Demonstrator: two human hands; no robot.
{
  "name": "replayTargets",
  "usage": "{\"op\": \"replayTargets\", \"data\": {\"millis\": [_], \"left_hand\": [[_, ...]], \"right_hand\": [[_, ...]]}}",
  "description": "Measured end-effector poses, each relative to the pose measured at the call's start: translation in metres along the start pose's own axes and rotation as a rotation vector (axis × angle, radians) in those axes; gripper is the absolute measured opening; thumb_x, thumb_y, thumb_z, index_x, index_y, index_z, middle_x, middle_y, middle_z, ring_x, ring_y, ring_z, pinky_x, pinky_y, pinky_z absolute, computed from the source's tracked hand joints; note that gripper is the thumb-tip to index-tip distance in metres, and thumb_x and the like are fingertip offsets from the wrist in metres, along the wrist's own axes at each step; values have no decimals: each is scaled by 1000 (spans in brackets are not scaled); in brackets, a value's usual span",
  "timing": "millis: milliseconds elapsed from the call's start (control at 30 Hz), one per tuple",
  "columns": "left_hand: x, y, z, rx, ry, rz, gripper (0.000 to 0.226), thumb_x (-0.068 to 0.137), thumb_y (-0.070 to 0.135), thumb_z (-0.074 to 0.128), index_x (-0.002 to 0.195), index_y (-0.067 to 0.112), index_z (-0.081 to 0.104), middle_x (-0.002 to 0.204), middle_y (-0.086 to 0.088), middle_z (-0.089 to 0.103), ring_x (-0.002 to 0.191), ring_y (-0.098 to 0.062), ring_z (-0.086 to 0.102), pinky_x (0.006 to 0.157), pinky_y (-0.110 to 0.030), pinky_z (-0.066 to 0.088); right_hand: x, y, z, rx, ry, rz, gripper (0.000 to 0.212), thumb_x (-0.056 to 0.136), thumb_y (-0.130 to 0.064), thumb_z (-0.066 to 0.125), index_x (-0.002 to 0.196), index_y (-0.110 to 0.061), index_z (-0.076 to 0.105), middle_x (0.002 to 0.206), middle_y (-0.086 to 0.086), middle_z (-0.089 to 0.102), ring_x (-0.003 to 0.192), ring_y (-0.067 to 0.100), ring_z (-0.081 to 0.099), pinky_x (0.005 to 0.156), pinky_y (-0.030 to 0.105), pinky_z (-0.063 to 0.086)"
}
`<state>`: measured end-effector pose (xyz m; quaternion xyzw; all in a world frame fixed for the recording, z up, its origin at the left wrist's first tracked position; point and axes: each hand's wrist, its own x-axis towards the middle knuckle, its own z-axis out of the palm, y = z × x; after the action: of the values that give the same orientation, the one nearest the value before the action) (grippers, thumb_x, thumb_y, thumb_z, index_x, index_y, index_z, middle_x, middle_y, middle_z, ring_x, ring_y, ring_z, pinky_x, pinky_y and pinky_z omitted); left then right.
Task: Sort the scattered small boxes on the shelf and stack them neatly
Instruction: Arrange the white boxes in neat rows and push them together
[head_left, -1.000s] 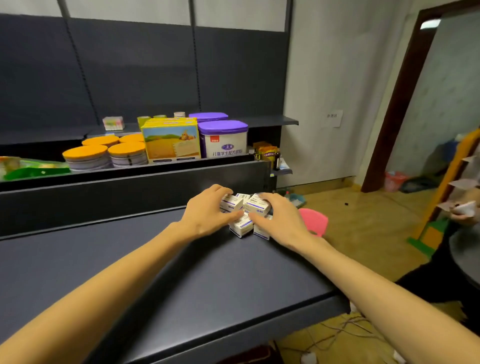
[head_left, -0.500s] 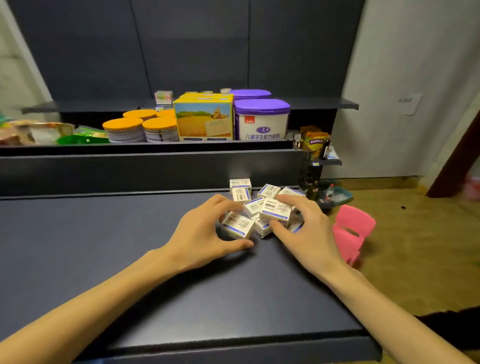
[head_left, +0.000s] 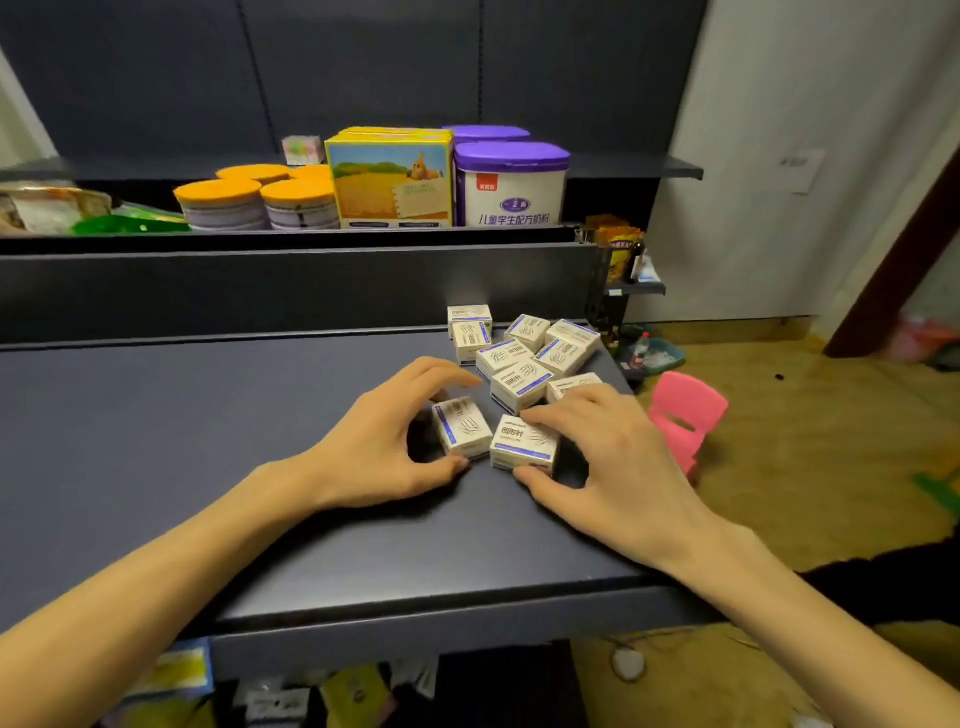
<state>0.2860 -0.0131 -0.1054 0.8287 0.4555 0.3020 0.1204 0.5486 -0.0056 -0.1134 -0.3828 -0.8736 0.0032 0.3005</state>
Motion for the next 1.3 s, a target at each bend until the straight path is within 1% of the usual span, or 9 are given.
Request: {"op": "replayTargets", "data": {"millis": [133,233,467,600,800,1000,1133,1200,1300], "left_hand": [[1,-1,0,22,8,-4,68,72,66,78,130,37,57,127,22,56,113,-6,58,89,-31,53],[0,-2,0,48,-5,-27,71,67,77,73,126,39,59,119,23,58,105,-4,60,85,-29,53],[-5,-2,-5,105,-23,1,56,70,76,71,113,39,68,102,21,62,88,-5,62,70,-27,52],[-6,5,-5,96,-70,40,59,71,78,69,116,40,68,104,21,60,95,-5,59,77,-29,52],[-6,9,0,28,-112,33,53,74,71,73,114,35,70,102,18,62,93,-8,62,72,-32,53],[-8,15,3,33,-105,35,46,75,68,73,104,33,68,97,17,61,85,-7,61,69,-30,51],[-10,21,4,74,-103,56,45,75,71,71,101,35,67,96,19,60,87,-3,59,73,-25,49],[-11,25,4,106,-103,55,53,72,79,64,103,36,66,98,22,61,89,-2,59,77,-22,48],[-10,29,0,-9,-61,-40,57,77,81,47,113,40,63,100,21,63,93,-5,60,81,-25,48]], "right_hand": [[-6,-4,-1,-53,-31,16,49,82,-55,66,121,-26,67,111,-13,68,107,13,58,85,29,43],[-7,-6,-3,-19,-27,16,49,82,-54,67,120,-24,68,111,-11,69,104,12,59,87,30,47],[-7,-8,-3,118,-68,-2,50,83,-49,70,126,-26,65,120,-15,67,111,4,59,91,31,52],[-6,-7,-3,159,-68,-22,51,83,-45,73,129,-24,64,119,-14,67,110,3,59,91,28,51],[-5,-6,-2,244,-79,-19,57,81,-37,80,132,-23,61,126,-14,64,116,0,58,91,12,44],[-5,-7,-5,277,-10,11,47,84,-43,72,126,-22,65,121,-13,66,111,3,61,88,18,48],[2,10,-8,175,349,255,37,85,-48,63,113,-24,69,113,-13,66,104,5,60,84,29,51],[10,24,-8,66,313,439,53,80,-60,64,121,-26,62,119,-12,60,106,10,58,85,33,51],[16,35,-2,86,125,529,64,78,-62,69,131,-26,59,129,-8,59,114,14,57,92,34,49]]}}
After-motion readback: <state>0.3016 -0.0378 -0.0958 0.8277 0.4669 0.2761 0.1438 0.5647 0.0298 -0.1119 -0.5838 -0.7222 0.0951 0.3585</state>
